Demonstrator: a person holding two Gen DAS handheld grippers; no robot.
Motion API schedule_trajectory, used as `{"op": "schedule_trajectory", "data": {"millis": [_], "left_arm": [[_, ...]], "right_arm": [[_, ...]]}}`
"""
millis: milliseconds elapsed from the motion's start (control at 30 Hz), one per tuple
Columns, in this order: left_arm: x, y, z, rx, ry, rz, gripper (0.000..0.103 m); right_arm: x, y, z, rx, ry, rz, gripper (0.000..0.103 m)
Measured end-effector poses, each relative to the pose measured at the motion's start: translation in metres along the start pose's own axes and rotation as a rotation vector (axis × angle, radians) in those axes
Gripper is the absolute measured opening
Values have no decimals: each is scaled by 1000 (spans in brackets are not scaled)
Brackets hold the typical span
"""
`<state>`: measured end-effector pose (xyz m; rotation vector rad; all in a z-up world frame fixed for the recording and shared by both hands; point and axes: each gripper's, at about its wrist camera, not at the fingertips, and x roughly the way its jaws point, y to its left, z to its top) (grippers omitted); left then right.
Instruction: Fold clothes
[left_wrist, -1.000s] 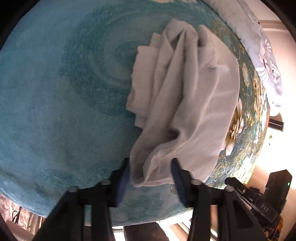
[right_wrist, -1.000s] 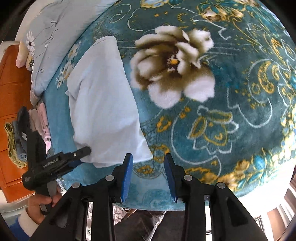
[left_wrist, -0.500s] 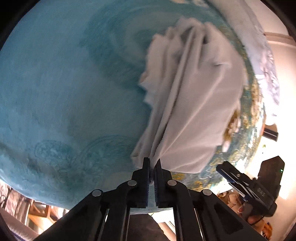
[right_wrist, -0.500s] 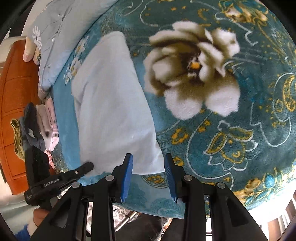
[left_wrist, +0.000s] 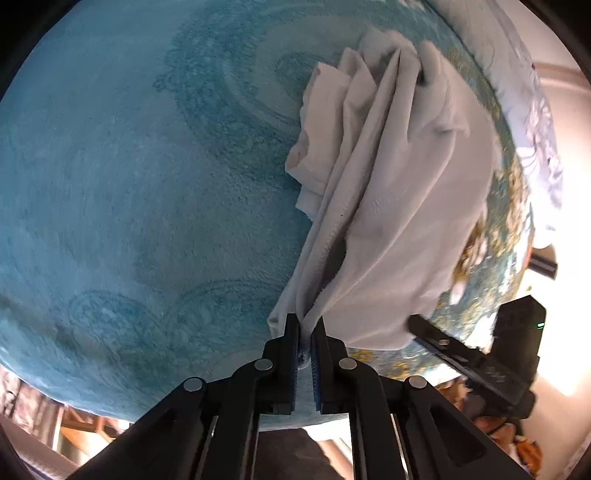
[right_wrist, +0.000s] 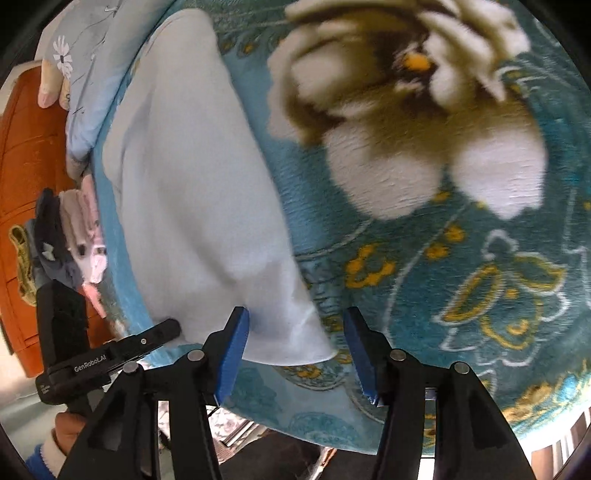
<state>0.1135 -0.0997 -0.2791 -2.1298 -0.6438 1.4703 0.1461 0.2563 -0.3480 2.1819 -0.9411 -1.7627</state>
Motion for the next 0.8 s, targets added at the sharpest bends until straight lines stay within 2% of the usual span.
{"op": "schedule_trajectory", "data": {"millis": [33,67,100,167,233,367,533,567,700,800], "left_arm": [[-3,0,-1,-8,-2,-5,10],[-6,1,-1,-17,-5,-10,14],[-10,1,-2,-25,-9,-23,16],[-18,0,-3,-35,-23,-45,30],[-31,-3,-2,-37,-53,-65,39],[-54,-3,10,-32,-99,-85,44],[-73,-26,28,26,-135,-93,47],[-65,-40,27,36,-139,-97,49],[-51,-57,41,65,-140,-113,52],[-45,-69,54,97,-128,-91,55]], "right_arm": [[1,1,0,-5,4,-2,48],[2,3,0,-10,8,-3,35],[3,4,-1,-13,13,-4,31],[-5,7,5,-52,15,-26,11],[-18,12,13,-108,14,-62,10],[-43,22,30,-221,11,-133,8],[-75,34,51,-362,8,-222,8],[-82,36,56,-391,8,-240,8],[-121,39,113,-525,19,-388,8],[-138,26,146,-595,44,-457,8]]}}
